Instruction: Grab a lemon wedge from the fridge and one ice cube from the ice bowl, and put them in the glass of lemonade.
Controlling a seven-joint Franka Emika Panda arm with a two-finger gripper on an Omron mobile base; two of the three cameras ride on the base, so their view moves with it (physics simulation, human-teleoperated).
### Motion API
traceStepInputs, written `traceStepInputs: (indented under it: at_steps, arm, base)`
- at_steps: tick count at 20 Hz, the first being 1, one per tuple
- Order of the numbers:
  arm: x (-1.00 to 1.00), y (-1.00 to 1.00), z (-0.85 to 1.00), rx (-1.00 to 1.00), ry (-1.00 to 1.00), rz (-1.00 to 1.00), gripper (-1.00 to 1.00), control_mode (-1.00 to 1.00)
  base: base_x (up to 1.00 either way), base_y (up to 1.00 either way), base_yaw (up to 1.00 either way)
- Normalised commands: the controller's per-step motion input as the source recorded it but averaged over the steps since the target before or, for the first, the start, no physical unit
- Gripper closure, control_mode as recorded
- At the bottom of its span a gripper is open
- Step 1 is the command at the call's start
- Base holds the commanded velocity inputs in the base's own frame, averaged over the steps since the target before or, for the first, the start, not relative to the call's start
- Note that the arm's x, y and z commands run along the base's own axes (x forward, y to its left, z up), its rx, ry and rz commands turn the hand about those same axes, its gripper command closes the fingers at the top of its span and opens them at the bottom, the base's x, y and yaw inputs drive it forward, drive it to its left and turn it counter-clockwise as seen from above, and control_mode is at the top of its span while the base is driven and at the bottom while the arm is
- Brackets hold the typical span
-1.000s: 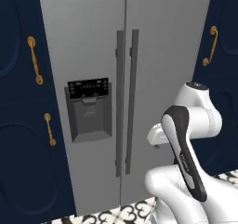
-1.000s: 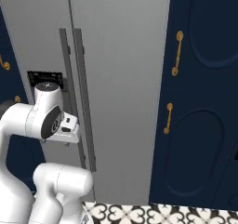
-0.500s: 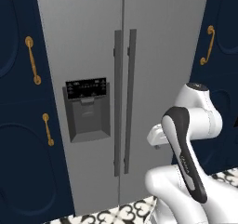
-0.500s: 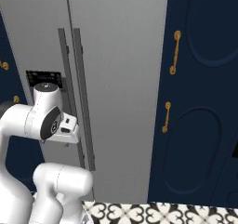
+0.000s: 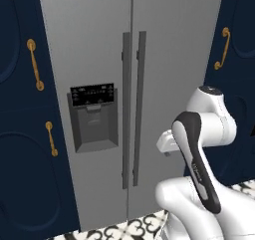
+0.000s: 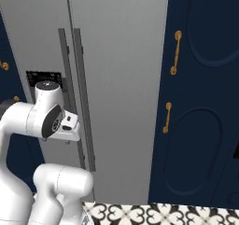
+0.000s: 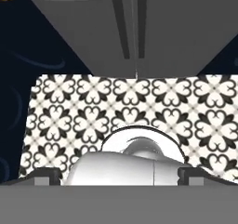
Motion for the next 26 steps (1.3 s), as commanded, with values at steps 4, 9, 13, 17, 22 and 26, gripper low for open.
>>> traceStepInputs:
  at_steps: [4,9,13,17,22,26]
  arm:
    - [0.05,-0.06,0.96,0.0,-0.27,-0.01,-1.0,-1.0]
    - [0.03,-0.01,1.0,-0.07,-0.3,-0.11,-1.0,-1.0]
    - [0.08,0.14,0.99,-0.09,-0.25,-0.1,-1.0,-1.0]
    - [0.67,0.25,0.12,0.0,-0.3,-0.04,-1.0,-1.0]
    - [1.0,0.21,-0.38,0.08,-0.2,-0.1,-1.0,-1.0]
    - [1.0,-0.02,-0.54,0.12,-0.09,-0.18,-1.0,-1.0]
  base:
    - [0.0,0.0,0.0]
    - [0.0,0.0,0.0]
    - [0.0,0.0,0.0]
    - [0.0,0.0,0.0]
    - [0.0,0.0,0.0]
    - [0.0,0.0,0.0]
